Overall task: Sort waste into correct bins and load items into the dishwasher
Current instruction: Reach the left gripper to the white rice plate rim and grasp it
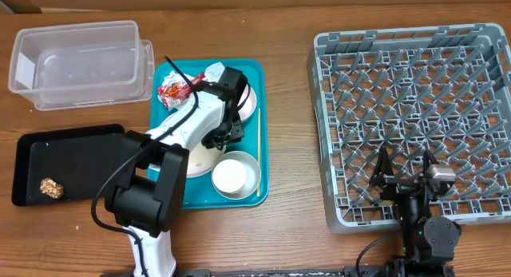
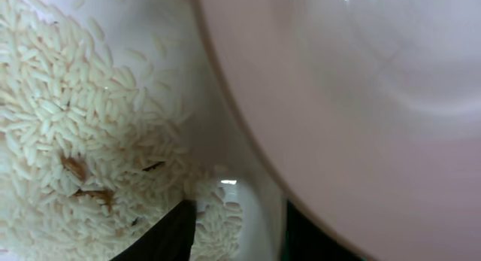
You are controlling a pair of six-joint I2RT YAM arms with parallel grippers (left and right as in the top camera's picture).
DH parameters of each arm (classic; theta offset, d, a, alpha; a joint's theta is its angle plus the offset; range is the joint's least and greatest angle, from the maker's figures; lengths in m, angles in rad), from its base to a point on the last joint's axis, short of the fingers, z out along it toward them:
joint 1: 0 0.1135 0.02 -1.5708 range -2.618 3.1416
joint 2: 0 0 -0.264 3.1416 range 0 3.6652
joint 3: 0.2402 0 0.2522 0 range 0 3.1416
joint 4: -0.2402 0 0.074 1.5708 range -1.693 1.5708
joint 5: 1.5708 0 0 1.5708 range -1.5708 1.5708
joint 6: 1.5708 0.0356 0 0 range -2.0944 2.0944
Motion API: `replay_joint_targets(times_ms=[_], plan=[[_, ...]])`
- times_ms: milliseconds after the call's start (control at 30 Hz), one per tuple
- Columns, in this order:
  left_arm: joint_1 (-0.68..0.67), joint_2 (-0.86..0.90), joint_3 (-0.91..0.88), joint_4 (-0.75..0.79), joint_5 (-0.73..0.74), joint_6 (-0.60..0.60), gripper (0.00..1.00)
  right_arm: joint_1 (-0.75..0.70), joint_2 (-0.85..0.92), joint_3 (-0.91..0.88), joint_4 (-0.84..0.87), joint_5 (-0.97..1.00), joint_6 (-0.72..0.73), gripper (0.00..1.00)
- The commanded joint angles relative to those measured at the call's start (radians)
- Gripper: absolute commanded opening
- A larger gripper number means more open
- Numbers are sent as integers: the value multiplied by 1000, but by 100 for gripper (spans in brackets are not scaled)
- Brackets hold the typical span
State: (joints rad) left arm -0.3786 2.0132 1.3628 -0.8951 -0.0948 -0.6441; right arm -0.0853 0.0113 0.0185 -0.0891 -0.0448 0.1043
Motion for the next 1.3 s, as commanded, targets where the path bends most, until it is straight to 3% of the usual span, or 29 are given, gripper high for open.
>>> replay_joint_targets(times_ms=[0,167,267,667,733,1267], plan=[[-2,19,39,-26,-35,17,39,-4,-8,-11,8,0,0,100],[-2,19,73,-56,-47,20,32,-4,-8,-11,8,-1,0,100],[-2,19,73,-62,-47,20,20,-4,-8,-11,8,0,0,100],[-2,19,72,-69,-43,20,17,-4,-8,-11,8,0,0,100],[-3,19,72,-74,-38,19,4,-4,-8,-11,8,-1,0,100],[-11,19,111,-170,-114,17,4,-4,-8,-11,8,0,0,100]])
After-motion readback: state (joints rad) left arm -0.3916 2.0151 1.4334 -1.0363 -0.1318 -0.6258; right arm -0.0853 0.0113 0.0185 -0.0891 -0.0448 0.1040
